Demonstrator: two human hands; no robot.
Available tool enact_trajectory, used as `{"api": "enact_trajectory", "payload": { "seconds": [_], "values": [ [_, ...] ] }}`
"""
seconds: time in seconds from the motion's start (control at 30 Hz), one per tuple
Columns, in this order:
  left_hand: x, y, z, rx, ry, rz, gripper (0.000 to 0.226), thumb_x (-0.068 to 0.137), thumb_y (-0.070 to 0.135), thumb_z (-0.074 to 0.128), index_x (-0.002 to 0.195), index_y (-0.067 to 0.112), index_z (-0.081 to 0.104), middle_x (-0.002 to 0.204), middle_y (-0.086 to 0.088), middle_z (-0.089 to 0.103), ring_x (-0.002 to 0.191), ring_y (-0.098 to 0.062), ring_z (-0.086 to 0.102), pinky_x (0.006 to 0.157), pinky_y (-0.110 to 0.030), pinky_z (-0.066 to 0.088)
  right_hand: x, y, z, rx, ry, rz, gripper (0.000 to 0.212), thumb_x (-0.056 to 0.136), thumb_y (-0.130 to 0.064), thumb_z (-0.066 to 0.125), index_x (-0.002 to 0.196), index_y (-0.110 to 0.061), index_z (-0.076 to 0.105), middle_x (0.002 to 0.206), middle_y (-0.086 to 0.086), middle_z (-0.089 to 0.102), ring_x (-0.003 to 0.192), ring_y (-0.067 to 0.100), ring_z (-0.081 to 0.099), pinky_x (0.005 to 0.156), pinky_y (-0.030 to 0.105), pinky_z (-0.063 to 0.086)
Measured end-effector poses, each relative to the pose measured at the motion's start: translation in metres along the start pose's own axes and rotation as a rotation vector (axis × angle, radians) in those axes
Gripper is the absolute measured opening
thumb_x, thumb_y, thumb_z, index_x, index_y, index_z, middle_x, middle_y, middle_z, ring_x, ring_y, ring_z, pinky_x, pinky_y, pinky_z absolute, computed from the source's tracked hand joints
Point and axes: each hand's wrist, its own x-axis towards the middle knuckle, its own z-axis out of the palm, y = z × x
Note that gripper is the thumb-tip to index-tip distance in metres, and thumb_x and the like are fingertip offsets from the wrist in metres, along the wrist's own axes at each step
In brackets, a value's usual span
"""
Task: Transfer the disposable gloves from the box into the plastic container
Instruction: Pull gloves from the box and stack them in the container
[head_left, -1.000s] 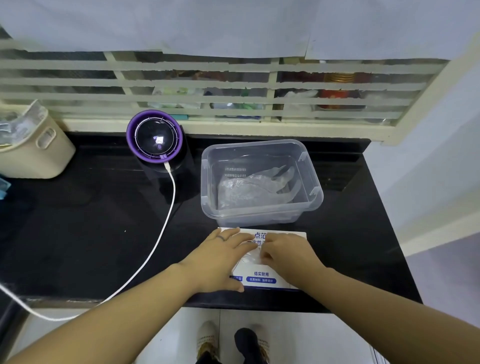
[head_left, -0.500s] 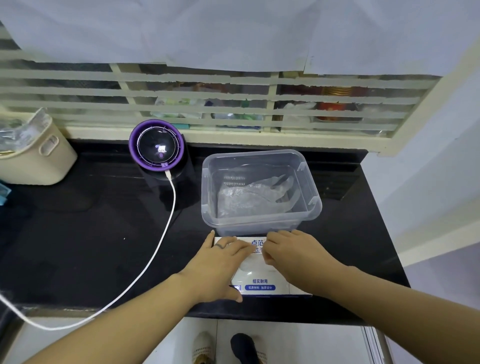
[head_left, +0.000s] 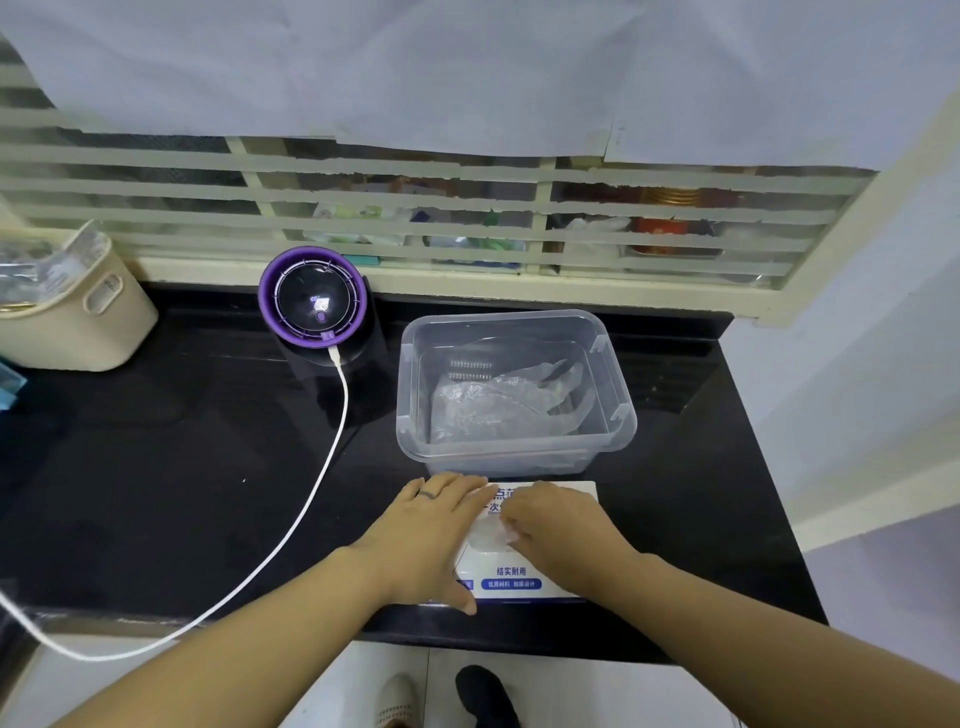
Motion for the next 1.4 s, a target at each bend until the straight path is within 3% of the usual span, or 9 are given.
{"api": "enact_trajectory", "payload": {
  "seconds": [0.6,0.73,0.87,1.03,1.1,1.17,1.23,1.3,1.4],
  "values": [
    [-0.003,0.010,-0.021,-0.012,-0.103,-0.036,0.109,0.067,0.060,0.075,0.150,0.022,0.015,0.149,0.003,0.024,0.141,-0.020,0.020,0.121,-0.042,0.007,-0.002,0.007,-0.103,0.442,0.358,-0.060,0.005,0.091,-0.020,0.059,0.089,-0.018,0.063,0.069,-0.010,0.056,0.061,0.000,0.049,0.064,0.009,0.040],
    [-0.012,0.009,-0.039,-0.363,-0.134,0.013,0.103,0.064,0.047,0.084,0.145,0.036,0.021,0.143,0.013,0.037,0.129,-0.011,0.038,0.105,-0.023,0.034,0.004,0.018,-0.129,0.501,0.284,-0.044,0.003,0.088,-0.023,0.063,0.089,-0.026,0.062,0.081,-0.003,0.062,0.072,0.012,0.056,0.068,0.017,0.045],
    [-0.015,0.000,-0.074,-0.824,-0.169,-0.014,0.097,0.072,0.037,0.083,0.148,0.040,0.023,0.133,0.027,0.044,0.121,0.010,0.045,0.101,-0.013,0.039,0.006,0.025,-0.139,0.550,0.215,-0.046,0.018,0.086,-0.017,0.066,0.088,-0.033,0.059,0.085,-0.008,0.064,0.077,0.005,0.059,0.074,0.015,0.049],
    [0.004,-0.006,-0.105,-1.235,0.143,-0.078,0.085,0.059,0.059,0.077,0.133,0.041,0.039,0.137,0.015,0.052,0.118,0.001,0.055,0.105,-0.033,0.045,0.013,0.026,-0.142,0.521,0.153,-0.022,0.009,0.087,-0.023,0.066,0.095,-0.024,0.063,0.083,0.004,0.065,0.070,0.014,0.057,0.071,0.025,0.049],
    [0.014,-0.008,-0.114,-1.211,0.296,-0.138,0.112,0.057,0.063,0.080,0.149,0.032,0.024,0.145,0.010,0.047,0.130,-0.007,0.048,0.114,-0.038,0.033,0.015,0.024,-0.146,0.515,0.145,-0.019,0.007,0.087,-0.026,0.065,0.094,-0.025,0.063,0.075,-0.001,0.062,0.060,0.004,0.049,0.063,0.020,0.043],
    [0.021,-0.007,-0.127,-1.097,0.410,-0.181,0.125,0.062,0.055,0.082,0.154,0.029,0.002,0.154,0.006,0.031,0.139,-0.011,0.034,0.112,-0.027,0.024,0.018,0.022,-0.151,0.500,0.144,-0.020,0.006,0.088,-0.027,0.065,0.084,-0.027,0.061,0.065,-0.008,0.053,0.052,-0.001,0.042,0.055,0.014,0.037],
    [0.024,-0.007,-0.139,-0.972,0.469,-0.139,0.105,0.061,0.056,0.073,0.150,0.030,0.023,0.144,0.009,0.041,0.130,-0.005,0.042,0.106,-0.022,0.032,0.020,0.021,-0.155,0.482,0.154,-0.005,0.016,0.087,-0.029,0.065,0.074,-0.027,0.057,0.059,-0.010,0.047,0.048,0.000,0.038,0.050,0.014,0.033],
    [0.026,-0.007,-0.147,-0.909,0.449,-0.073,0.052,0.069,0.054,0.068,0.117,0.038,0.057,0.114,0.018,0.063,0.102,0.007,0.059,0.091,-0.017,0.047,0.024,0.020,-0.157,0.467,0.164,0.018,0.020,0.087,-0.030,0.066,0.071,-0.024,0.055,0.059,-0.009,0.045,0.046,0.001,0.036,0.048,0.014,0.032],
    [0.031,-0.010,-0.153,-0.852,0.478,-0.052,0.003,0.085,0.040,0.066,0.082,0.039,0.066,0.076,0.016,0.068,0.071,0.003,0.063,0.067,-0.013,0.049,0.030,0.021,-0.156,0.450,0.175,0.055,0.020,0.085,-0.033,0.068,0.075,-0.018,0.059,0.063,-0.006,0.049,0.051,0.003,0.037,0.050,0.014,0.031]
  ]
}}
